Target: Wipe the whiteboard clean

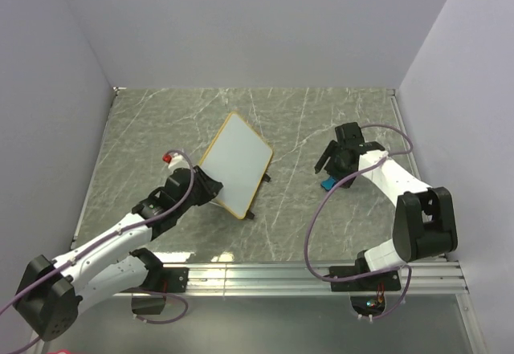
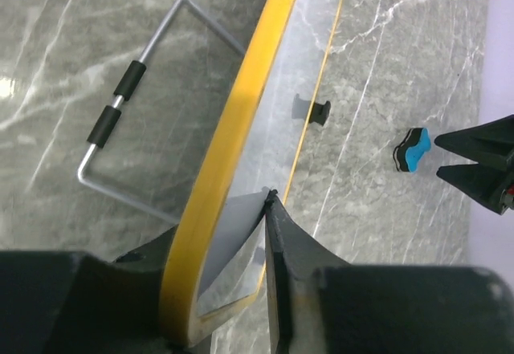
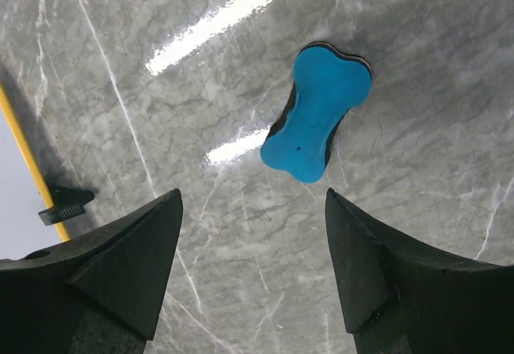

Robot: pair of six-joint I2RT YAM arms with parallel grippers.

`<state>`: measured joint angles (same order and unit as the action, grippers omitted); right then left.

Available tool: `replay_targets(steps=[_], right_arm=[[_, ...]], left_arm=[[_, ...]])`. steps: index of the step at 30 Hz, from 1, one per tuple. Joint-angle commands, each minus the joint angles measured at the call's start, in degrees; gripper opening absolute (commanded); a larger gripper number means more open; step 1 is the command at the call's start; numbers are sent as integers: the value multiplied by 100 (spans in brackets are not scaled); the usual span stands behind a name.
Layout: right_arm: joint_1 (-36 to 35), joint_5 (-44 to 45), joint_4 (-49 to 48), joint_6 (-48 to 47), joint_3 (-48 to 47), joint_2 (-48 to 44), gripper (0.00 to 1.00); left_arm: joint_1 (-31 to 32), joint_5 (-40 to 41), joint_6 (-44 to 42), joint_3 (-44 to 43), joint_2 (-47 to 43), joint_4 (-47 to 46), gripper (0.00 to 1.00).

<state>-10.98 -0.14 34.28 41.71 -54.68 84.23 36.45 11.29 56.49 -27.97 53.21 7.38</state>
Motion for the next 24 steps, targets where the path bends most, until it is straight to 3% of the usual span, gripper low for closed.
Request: replay_targets(steps=[1,3,7,9,13,15,22,24], right_arm=[[9,32,-176,82,115,-310,79],[8,32,-211,100,194,-372,79],[8,32,-247,118,308,-433,79],[8,32,-264,118,343,-486,79],[8,40,-247,100,387,-565,79],[8,40,-247,91,396,-583,79],[8,32,-255,47,493,-741,79],[17,32,-247,39,467,-785,79]], left_arm=[[169,681,-121,309,-99,1881,35],[310,717,29,353,-188,1978,37],[486,944,248,292,-180,2224,55],[591,972,327,248,-127,2277,57],[706,1059,442,221,-135,2391,71],[811,1130,512,187,-197,2461,73],[1145,1393,635,-314,-601,2988,99],[1224,1411,635,-515,-671,3181,100]])
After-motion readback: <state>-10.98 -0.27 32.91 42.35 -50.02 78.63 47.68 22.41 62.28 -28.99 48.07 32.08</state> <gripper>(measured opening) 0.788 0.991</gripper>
